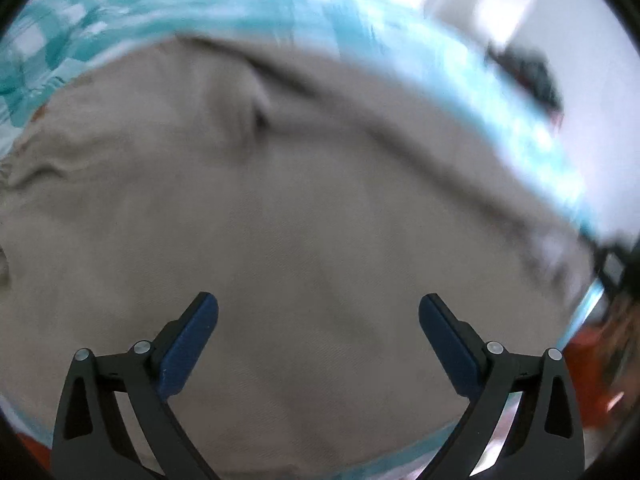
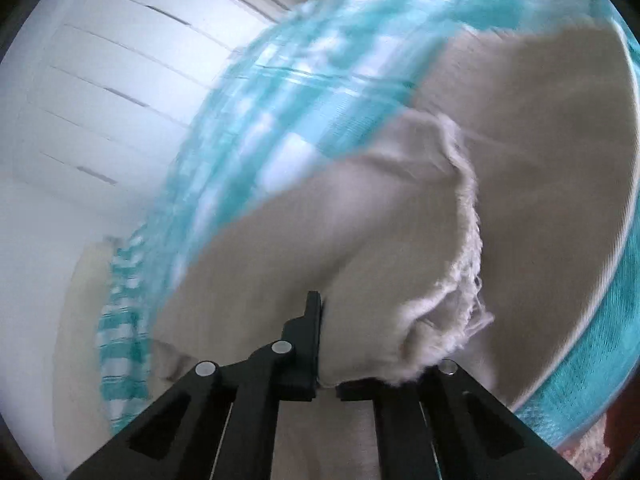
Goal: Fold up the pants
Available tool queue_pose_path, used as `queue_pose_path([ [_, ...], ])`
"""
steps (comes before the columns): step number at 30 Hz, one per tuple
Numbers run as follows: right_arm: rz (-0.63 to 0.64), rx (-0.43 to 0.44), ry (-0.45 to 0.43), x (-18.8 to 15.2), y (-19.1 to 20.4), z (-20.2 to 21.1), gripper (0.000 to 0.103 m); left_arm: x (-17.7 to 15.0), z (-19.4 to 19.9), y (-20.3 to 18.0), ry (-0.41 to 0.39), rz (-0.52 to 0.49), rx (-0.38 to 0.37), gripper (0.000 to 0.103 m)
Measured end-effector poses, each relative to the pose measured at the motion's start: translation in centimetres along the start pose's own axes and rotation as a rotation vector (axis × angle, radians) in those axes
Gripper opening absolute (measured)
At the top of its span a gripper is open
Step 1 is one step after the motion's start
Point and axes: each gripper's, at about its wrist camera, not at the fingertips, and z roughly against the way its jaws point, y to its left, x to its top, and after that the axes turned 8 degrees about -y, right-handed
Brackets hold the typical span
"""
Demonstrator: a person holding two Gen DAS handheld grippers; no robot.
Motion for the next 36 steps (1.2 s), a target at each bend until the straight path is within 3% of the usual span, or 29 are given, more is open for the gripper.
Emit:
queue_pose_path([
  [2, 0.073, 0.116, -0.019, 1.6, 2.6, 2.0, 0.005, 4.4, 1.0, 2.3, -0.073, 0.121, -0.051, 0.101],
  [6, 0.235, 0.29, -0.049, 4.3, 7.4, 7.2, 0.005, 11.4, -1.0, 7.2, -0.1, 0.363, -0.193, 0.101],
  [9, 0.305, 0.377, -0.054, 5.0, 9.4, 10.9, 0.005, 13.2, -3.5, 9.7, -0.064, 0.485, -0.209, 0.1],
  [12, 0.341, 0.428, -0.058, 4.8, 9.6, 14.1, 0.004, 13.4, -4.7, 10.6, -0.047, 0.536, -0.226, 0.097],
  [14, 0.349, 0.461, -0.049, 4.5, 9.3, 15.7, 0.004, 13.1, -5.1, 11.0, -0.034, 0.537, -0.23, 0.085],
  [15, 0.343, 0.485, -0.04, 4.5, 9.0, 16.4, 0.004, 13.0, -5.2, 10.9, -0.028, 0.538, -0.229, 0.064],
  [16, 0.339, 0.514, -0.025, 4.5, 8.6, 17.2, 0.004, 12.6, -5.1, 11.1, -0.02, 0.544, -0.236, 0.036],
  [18, 0.361, 0.547, 0.008, 4.7, 8.0, 18.5, 0.004, 11.8, -5.0, 11.4, -0.016, 0.561, -0.251, 0.004],
  [20, 0.409, 0.497, 0.046, 5.4, 7.0, 18.6, 0.004, 10.7, -4.3, 11.5, -0.036, 0.568, -0.264, 0.005],
  [22, 0.412, 0.355, 0.09, 6.9, 5.5, 16.2, 0.004, 10.1, -3.1, 11.1, -0.074, 0.585, -0.281, 0.002],
  [25, 0.46, 0.273, 0.089, 9.5, 5.9, 12.7, 0.004, 11.1, 2.0, 9.8, -0.24, 0.603, -0.395, 0.002],
  [28, 0.542, 0.374, -0.024, 13.4, 10.3, 12.1, 0.004, 12.0, 8.6, 8.1, -0.386, 0.494, -0.389, 0.003],
  [30, 0.588, 0.443, -0.085, 15.0, 12.3, 13.0, 0.004, 11.0, 11.3, 7.6, -0.42, 0.44, -0.363, 0.004],
  [33, 0.593, 0.455, -0.053, 16.4, 11.8, 12.9, 0.005, 6.3, 11.5, 7.6, -0.344, 0.409, -0.329, 0.005],
  [36, 0.518, 0.338, 0.052, 15.7, 6.2, 10.5, 0.005, -0.2, 6.0, 8.1, -0.14, 0.441, -0.276, 0.005],
])
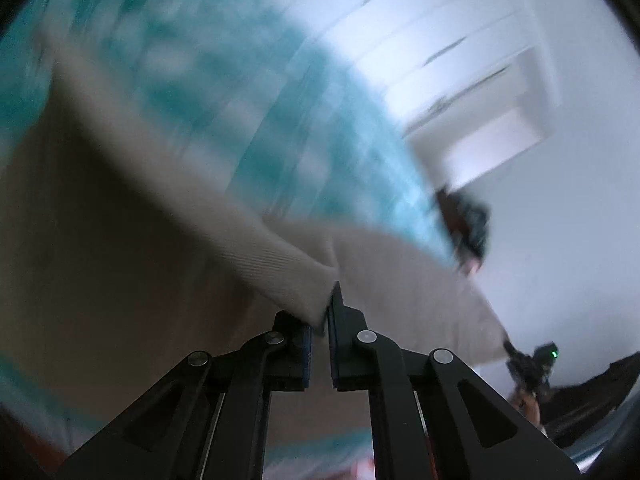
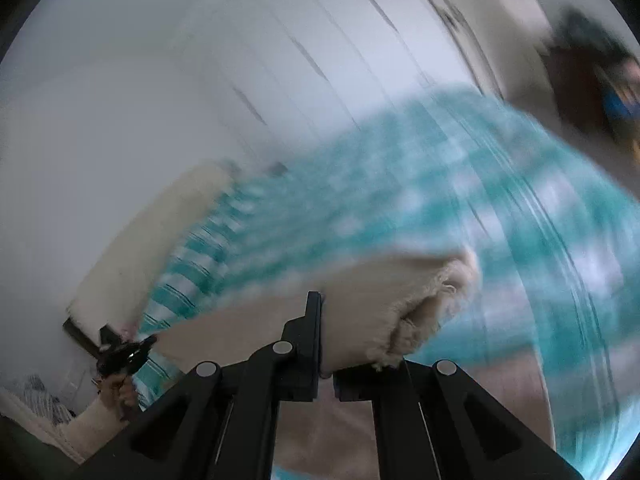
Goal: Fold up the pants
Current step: 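Carry the cuff with the right tool while the left tool grasps the waistband edge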
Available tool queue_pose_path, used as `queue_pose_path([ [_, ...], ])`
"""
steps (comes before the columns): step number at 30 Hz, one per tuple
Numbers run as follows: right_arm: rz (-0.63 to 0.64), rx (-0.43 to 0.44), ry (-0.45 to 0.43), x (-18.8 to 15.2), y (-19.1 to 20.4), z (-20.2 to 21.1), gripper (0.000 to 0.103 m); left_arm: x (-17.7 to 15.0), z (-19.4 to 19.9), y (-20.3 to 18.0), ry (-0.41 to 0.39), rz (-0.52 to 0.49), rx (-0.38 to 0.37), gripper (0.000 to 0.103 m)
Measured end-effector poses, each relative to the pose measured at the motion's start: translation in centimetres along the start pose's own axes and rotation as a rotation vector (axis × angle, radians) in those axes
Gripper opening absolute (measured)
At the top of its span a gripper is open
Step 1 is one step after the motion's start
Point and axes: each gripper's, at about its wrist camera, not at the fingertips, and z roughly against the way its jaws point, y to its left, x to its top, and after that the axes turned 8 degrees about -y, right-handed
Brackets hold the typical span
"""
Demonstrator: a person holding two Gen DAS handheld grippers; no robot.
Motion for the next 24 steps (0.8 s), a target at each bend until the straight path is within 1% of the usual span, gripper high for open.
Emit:
queue_pose_path([
  [1, -0.043, -0.064, 0.059, -2.0, -2.5, -0.7, 0.005, -1.3, -1.3, 1.4, 0.042, 0.031, 0.022, 0.005],
  [2, -0.084, -0.149, 0.135, -4.6, -5.3, -1.7, 0.005, -2.7, -2.6, 2.7, 0.079, 0.063, 0.046, 0.005],
  [3, -0.105, -0.216, 0.208, -6.7, -7.5, -2.7, 0.005, -3.4, -3.4, 3.1, 0.094, 0.072, 0.061, 0.004],
  [4, -0.115, -0.302, 0.297, -9.4, -9.7, -3.9, 0.005, -4.1, -3.8, 3.1, 0.097, 0.066, 0.079, 0.003],
  [5, -0.111, -0.347, 0.339, -10.9, -10.8, -4.5, 0.005, -4.3, -3.9, 2.9, 0.1, 0.059, 0.079, 0.003],
  [6, -0.106, -0.362, 0.357, -11.9, -11.3, -4.7, 0.005, -4.5, -3.9, 2.5, 0.101, 0.05, 0.076, 0.003],
  [7, -0.099, -0.367, 0.349, -12.5, -11.4, -4.6, 0.005, -4.4, -3.7, 2.0, 0.096, 0.029, 0.076, 0.003],
  [9, -0.108, -0.369, 0.302, -12.5, -11.1, -3.9, 0.006, -3.9, -3.6, 1.4, 0.087, 0.008, 0.073, 0.003],
  [10, -0.121, -0.365, 0.278, -12.3, -11.1, -3.4, 0.009, -3.7, -3.6, 1.3, 0.078, 0.009, 0.069, 0.003],
  [11, -0.13, -0.362, 0.269, -12.2, -11.3, -3.3, 0.017, -3.6, -3.5, 1.3, 0.074, 0.014, 0.067, 0.003],
  [12, -0.141, -0.359, 0.264, -11.9, -11.2, -3.0, 0.022, -3.7, -3.3, 1.2, 0.07, 0.017, 0.065, 0.003],
  [13, -0.157, -0.356, 0.261, -11.8, -11.5, -2.8, 0.032, -3.9, -3.3, 1.5, 0.065, 0.018, 0.065, 0.003],
  [14, -0.182, -0.349, 0.25, -11.7, -11.7, -2.3, 0.038, -3.9, -3.4, 1.5, 0.059, 0.019, 0.065, 0.003],
  [16, -0.224, -0.332, 0.221, -11.5, -11.4, -1.2, 0.041, -3.9, -3.3, 1.6, 0.042, 0.023, 0.06, 0.003],
  [17, -0.242, -0.339, 0.208, -11.3, -11.7, -0.9, 0.041, -3.8, -3.2, 1.4, 0.029, 0.025, 0.054, 0.003],
  [18, -0.252, -0.346, 0.201, -11.2, -12.2, -1.0, 0.037, -3.6, -3.1, 1.0, 0.02, 0.023, 0.047, 0.003],
  [19, -0.254, -0.363, 0.204, -10.9, -12.4, -1.0, 0.009, -3.3, -2.7, 0.5, 0.013, 0.011, 0.041, 0.002],
  [20, -0.233, -0.392, 0.219, -10.7, -12.3, -0.9, 0.003, -3.2, -2.2, -0.2, 0.007, -0.013, 0.035, 0.002],
  [21, -0.203, -0.407, 0.228, -10.2, -12.0, -1.2, 0.003, -3.1, -1.5, -0.5, 0.004, -0.033, 0.028, 0.002],
  [24, -0.1, -0.408, 0.226, -8.1, -10.4, -1.1, 0.003, -3.3, -0.2, -1.6, 0.013, -0.072, 0.013, 0.002],
])
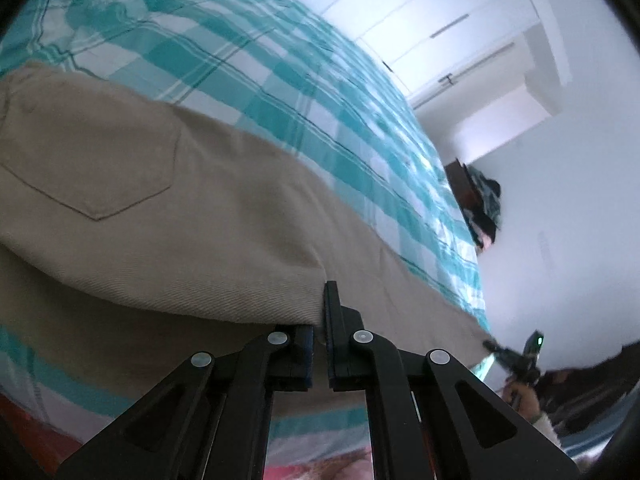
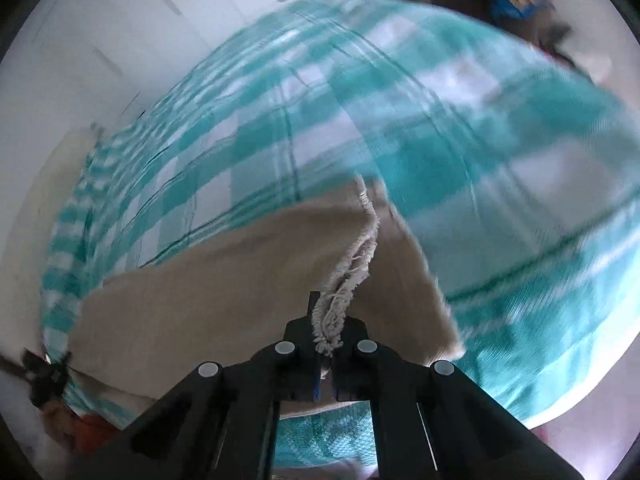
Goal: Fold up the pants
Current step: 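Carry the cuff with the right tool while the left tool grasps the waistband edge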
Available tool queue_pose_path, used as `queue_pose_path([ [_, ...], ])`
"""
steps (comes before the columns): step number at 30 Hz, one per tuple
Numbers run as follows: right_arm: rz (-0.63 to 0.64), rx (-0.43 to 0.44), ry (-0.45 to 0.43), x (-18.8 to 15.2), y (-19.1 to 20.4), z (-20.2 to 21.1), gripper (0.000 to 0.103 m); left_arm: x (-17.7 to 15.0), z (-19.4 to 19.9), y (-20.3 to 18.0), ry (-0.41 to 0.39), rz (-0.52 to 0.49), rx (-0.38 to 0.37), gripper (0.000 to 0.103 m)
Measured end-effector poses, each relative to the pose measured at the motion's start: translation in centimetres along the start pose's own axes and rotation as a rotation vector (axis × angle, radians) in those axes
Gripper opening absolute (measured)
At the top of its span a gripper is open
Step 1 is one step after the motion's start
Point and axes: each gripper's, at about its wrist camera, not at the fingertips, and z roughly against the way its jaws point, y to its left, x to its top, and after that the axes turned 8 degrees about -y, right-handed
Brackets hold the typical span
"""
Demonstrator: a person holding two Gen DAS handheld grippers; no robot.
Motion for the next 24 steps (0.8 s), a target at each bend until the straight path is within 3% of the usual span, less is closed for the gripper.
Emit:
queue_pose_path([
  [4, 0.055, -0.071, 0.033, 0.3, -0.9, 0.2, 0.003, -2.8, -0.6, 0.7, 0.074, -0.004, 0.043, 0.002],
  [8, 0.017, -0.106, 0.079, -1.1, -2.6, -1.4, 0.003, -4.3, -1.0, 2.3, 0.104, 0.061, 0.067, 0.002],
  [14, 0.06, -0.14, 0.062, -1.5, -2.6, -2.0, 0.002, -4.8, -1.7, 1.4, 0.139, -0.05, 0.14, 0.002],
  [17, 0.069, -0.156, 0.046, -1.7, -2.6, -2.0, 0.003, -5.2, -2.1, 0.7, 0.187, -0.132, 0.228, 0.013],
  [19, 0.074, -0.154, 0.031, -1.7, -2.3, -1.7, 0.014, -5.2, -1.4, -0.3, 0.2, -0.188, 0.274, 0.033],
  [20, 0.062, -0.134, 0.026, -1.7, -2.3, -1.2, 0.028, -5.3, -0.5, -1.0, 0.194, -0.225, 0.302, 0.041],
  [21, 0.054, -0.12, 0.014, -1.7, -2.4, -0.6, 0.036, -5.3, 0.5, -1.6, 0.175, -0.259, 0.331, 0.056],
  [22, 0.055, -0.137, -0.026, -1.7, -2.5, 0.7, 0.051, -5.3, 1.6, -2.4, 0.143, -0.297, 0.359, 0.064],
  [23, 0.062, -0.175, -0.06, -1.7, -2.6, 1.7, 0.057, -5.2, 2.9, -3.2, 0.1, -0.335, 0.378, 0.065],
  [24, 0.078, -0.241, -0.106, -1.7, -2.6, 3.0, 0.058, -4.9, 3.8, -3.7, 0.071, -0.358, 0.383, 0.068],
])
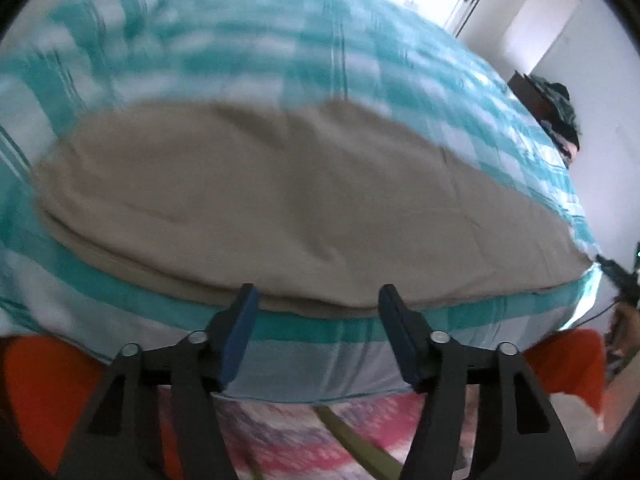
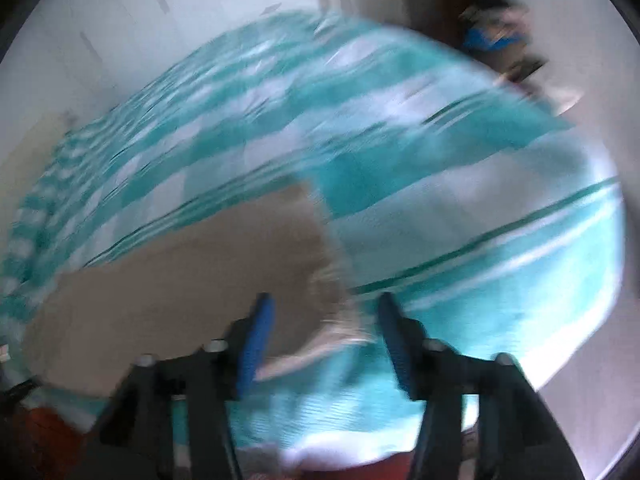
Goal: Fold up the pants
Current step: 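Carry the cuff with the right tool while the left tool grasps the waistband edge, then lay the cuff down and open both tools, releasing the trousers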
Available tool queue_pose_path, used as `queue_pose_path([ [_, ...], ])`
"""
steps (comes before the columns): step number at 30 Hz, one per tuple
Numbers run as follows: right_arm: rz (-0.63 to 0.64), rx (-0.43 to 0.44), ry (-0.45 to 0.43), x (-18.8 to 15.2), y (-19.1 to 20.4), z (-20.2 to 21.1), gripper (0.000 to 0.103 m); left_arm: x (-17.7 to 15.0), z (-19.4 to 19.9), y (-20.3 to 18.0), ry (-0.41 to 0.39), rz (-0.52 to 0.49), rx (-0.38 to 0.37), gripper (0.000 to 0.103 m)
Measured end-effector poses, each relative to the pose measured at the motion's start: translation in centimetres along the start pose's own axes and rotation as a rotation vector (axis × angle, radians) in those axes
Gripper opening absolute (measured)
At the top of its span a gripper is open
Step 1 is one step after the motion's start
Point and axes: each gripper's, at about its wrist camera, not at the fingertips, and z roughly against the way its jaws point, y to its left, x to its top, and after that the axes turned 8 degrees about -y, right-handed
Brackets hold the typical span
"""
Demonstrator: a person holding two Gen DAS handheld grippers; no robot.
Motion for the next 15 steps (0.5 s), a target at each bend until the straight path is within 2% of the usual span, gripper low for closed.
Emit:
queue_pose_path([
  [1, 0.027, -0.078, -0.055, 0.2, -0.1, 1.5, 0.058, 0.4, 0.7, -0.3, -0.027, -0.012, 0.009, 0.07],
  [2, 0.051, -0.105, -0.092, 0.3, 0.3, 2.5, 0.058, 0.9, 1.0, -0.8, -0.048, -0.02, 0.008, 0.072],
  [3, 0.073, -0.101, -0.125, 0.5, 0.8, 3.3, 0.058, 1.5, 0.8, -1.1, -0.056, -0.024, -0.005, 0.075],
  [5, 0.118, 0.008, -0.148, 0.9, 2.8, 4.1, 0.058, 2.7, -0.7, -3.0, -0.045, -0.038, -0.046, 0.076],
  [8, 0.171, 0.17, -0.068, 0.7, 5.7, 1.9, 0.058, 4.5, -3.6, -6.4, 0.008, -0.077, -0.149, 0.076],
  [10, 0.204, 0.17, 0.025, 0.1, 6.6, -0.9, 0.058, 5.4, -5.7, -10.4, 0.055, -0.143, -0.229, 0.076],
  [12, 0.198, 0.104, 0.171, -1.4, 5.8, -4.9, 0.057, 5.9, -7.4, -14.7, 0.093, -0.232, -0.273, 0.078],
  [13, 0.177, 0.111, 0.224, -1.9, 5.3, -6.0, 0.058, 6.2, -8.3, -16.6, 0.102, -0.28, -0.279, 0.078],
  [15, 0.173, 0.114, 0.196, -1.5, 5.1, -5.7, 0.057, 6.5, -9.8, -19.5, 0.103, -0.344, -0.281, 0.078],
])
